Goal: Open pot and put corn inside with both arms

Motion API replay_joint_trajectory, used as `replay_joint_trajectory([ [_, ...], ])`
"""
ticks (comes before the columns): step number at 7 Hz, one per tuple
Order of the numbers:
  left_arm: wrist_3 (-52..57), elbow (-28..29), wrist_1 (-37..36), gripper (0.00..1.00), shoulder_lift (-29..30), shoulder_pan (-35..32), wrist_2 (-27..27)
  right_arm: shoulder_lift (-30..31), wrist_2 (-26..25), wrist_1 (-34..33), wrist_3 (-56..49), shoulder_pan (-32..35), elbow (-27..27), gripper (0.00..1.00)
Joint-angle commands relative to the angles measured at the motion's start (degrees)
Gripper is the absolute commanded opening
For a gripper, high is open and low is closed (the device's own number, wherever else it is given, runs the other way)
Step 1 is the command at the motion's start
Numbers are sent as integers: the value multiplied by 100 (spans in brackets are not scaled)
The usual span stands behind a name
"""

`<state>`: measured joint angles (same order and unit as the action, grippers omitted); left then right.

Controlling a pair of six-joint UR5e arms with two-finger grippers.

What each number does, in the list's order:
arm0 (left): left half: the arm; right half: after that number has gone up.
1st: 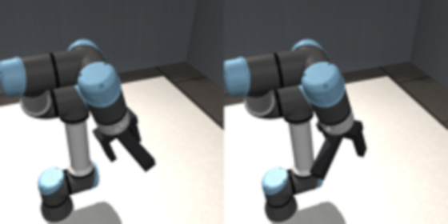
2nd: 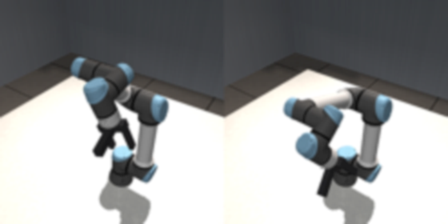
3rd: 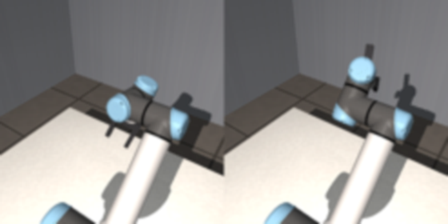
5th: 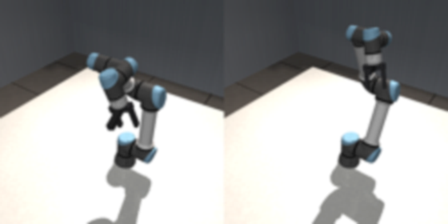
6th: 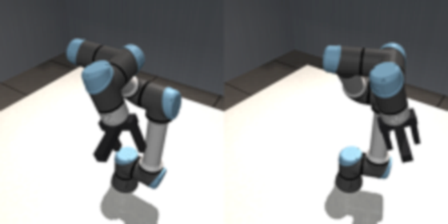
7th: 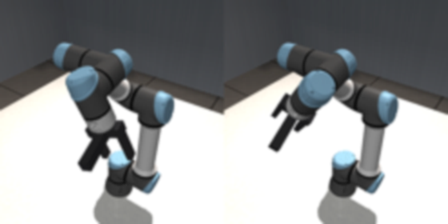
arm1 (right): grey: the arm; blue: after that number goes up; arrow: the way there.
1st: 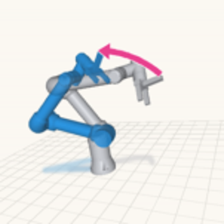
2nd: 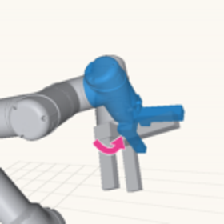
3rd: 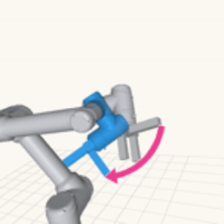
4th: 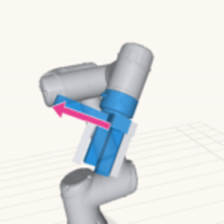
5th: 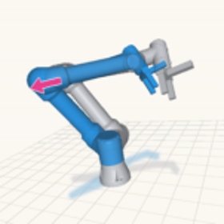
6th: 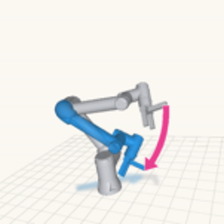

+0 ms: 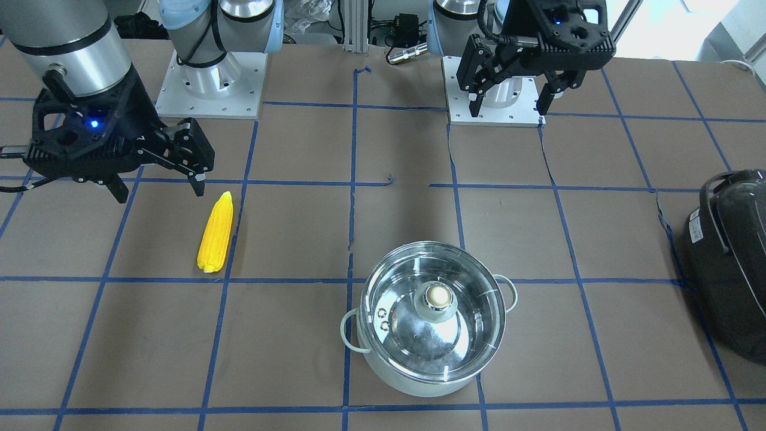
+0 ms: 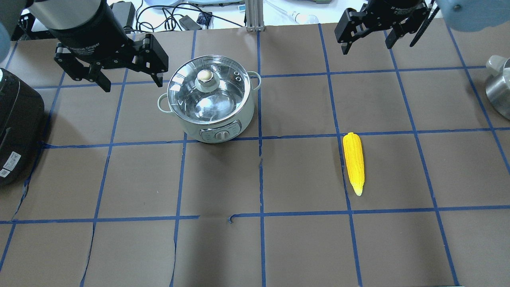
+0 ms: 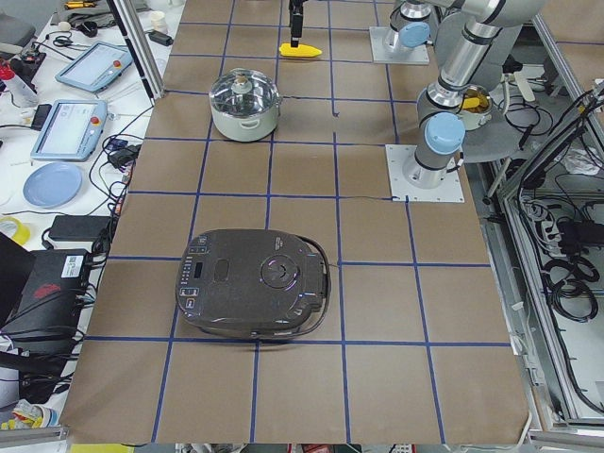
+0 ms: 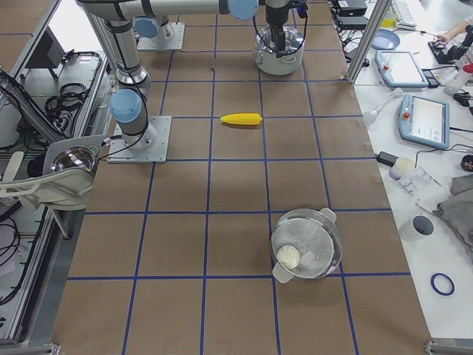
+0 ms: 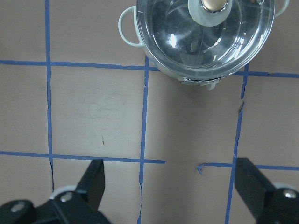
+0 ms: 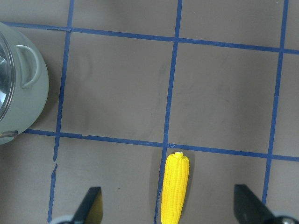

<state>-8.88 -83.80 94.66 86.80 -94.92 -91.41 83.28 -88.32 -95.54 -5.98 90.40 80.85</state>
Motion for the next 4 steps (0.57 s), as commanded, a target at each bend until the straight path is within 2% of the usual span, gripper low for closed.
replay_joint_trajectory([
  [1,0,-5,26,100,4,9,-9,13,-62,70,9,22,-68,100],
  [3,-43,108,44,100,265,26,148,4,-97,62,10,13,-17,100],
  [4,-78,379,296,100,467,27,167,-22,-80,53,10,-48,53,100],
])
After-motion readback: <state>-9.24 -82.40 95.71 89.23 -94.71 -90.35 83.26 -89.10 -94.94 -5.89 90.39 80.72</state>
